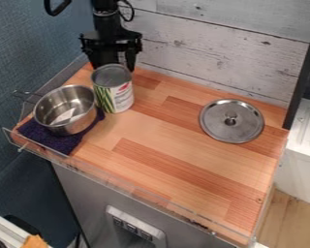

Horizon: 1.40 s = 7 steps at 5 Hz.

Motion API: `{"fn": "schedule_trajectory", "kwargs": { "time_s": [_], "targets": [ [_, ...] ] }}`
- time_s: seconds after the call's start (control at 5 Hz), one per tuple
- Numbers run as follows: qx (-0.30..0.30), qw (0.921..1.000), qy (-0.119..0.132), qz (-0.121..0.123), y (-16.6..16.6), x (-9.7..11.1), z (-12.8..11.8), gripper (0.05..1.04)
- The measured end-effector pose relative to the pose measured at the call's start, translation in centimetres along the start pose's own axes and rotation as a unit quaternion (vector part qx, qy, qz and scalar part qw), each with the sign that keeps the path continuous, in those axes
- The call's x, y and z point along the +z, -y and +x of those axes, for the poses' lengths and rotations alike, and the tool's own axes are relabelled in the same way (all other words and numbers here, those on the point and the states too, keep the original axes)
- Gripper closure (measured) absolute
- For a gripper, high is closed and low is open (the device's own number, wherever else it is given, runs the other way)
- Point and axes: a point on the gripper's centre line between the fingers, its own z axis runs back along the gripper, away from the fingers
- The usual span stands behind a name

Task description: Move the can to the middle bottom of the table

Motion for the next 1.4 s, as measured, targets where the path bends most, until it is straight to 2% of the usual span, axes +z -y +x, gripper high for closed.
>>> {"fn": "schedule_trajectory", "kwargs": {
  "time_s": [0.2,0.4,0.6,0.8,1.0,1.2,1.4],
  "targets": [
    [0.03,0.9989,-0.035,-0.004,0.2,-0.3,-1.3,0.083],
    [0.035,0.9954,-0.086,-0.022,1.3,-1.8,-4.1,0.083],
    [0.012,0.9936,-0.108,-0.028,2.4,-1.5,-7.1,0.083],
    [-0.036,0.991,-0.126,-0.026,3.1,-1.4,-10.8,0.083],
    [-0.08,0.9891,-0.12,-0.028,3.5,-0.5,-13.6,0.083],
    [-0.11,0.9867,-0.116,-0.031,3.9,-0.2,-15.3,0.083],
    [-0.161,0.9829,-0.082,-0.036,4.6,0.4,-15.3,0.083]
  ]
}}
